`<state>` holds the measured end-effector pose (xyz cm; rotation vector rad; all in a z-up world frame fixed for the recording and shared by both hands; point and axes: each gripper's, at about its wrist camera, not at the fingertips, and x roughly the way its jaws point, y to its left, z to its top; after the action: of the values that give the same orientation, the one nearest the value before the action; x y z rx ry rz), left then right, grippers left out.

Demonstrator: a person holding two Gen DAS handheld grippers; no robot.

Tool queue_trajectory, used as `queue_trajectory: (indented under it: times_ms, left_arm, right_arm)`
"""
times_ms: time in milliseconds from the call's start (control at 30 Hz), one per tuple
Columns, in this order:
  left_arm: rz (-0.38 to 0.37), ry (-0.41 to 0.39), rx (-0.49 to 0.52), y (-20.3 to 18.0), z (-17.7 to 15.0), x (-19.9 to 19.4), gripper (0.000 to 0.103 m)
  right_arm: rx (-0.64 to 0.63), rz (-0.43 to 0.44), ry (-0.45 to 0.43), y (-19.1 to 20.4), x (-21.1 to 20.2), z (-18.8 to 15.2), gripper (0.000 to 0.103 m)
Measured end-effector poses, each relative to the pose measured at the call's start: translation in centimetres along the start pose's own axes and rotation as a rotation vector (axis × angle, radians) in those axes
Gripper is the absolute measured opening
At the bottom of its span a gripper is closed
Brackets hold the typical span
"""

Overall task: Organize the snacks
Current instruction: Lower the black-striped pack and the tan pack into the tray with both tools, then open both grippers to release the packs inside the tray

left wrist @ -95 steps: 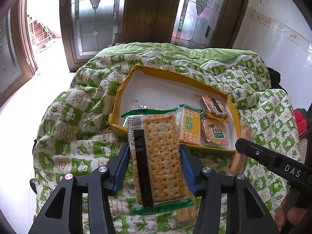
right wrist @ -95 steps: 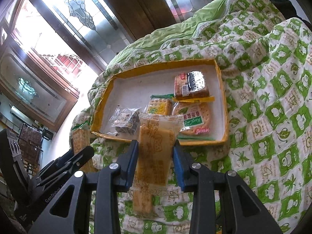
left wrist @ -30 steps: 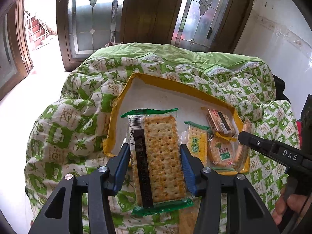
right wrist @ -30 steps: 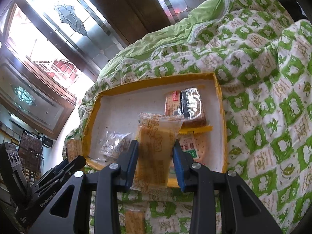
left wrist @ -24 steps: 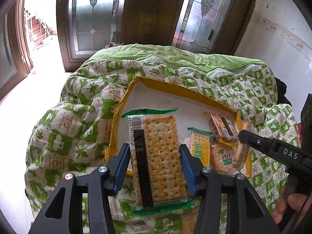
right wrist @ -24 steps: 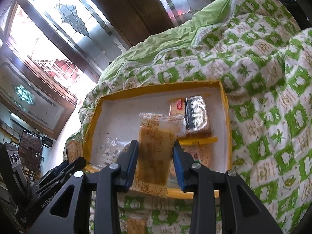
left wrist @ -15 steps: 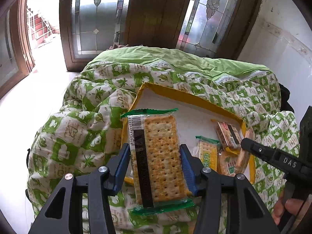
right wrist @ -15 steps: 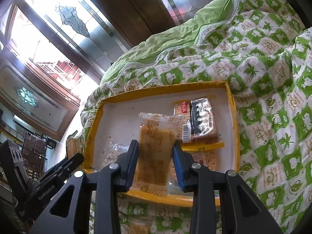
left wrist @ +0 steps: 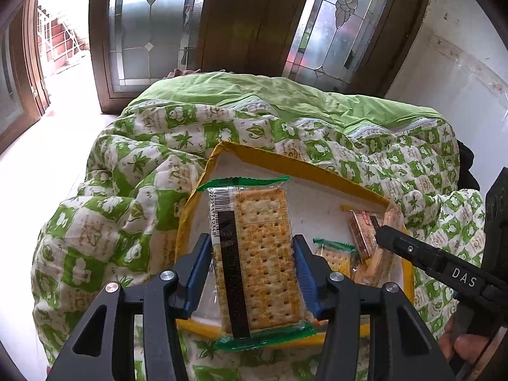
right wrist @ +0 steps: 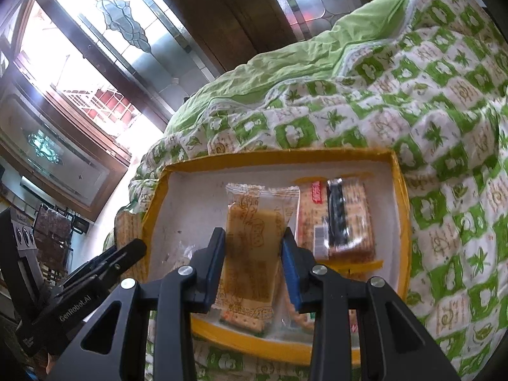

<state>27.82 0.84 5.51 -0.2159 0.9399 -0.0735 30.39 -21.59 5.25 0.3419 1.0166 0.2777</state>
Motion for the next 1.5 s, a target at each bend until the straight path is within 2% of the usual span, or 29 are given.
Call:
queue_trajectory:
  times_ms: [633, 1500]
  left_arm:
    - [0.014, 0.022, 0.020, -1.6, 1.7, 4.4, 0.054]
    - [0.034, 0.064, 0.014, -1.3, 2.2, 8.7, 0.054]
  right_arm:
    - [-0.033, -0.009, 0.018, 0.5, 4.0, 1.9, 0.034]
    - [-0.020, -0.031, 0.046, -1.0, 8.0, 3.2, 0.032]
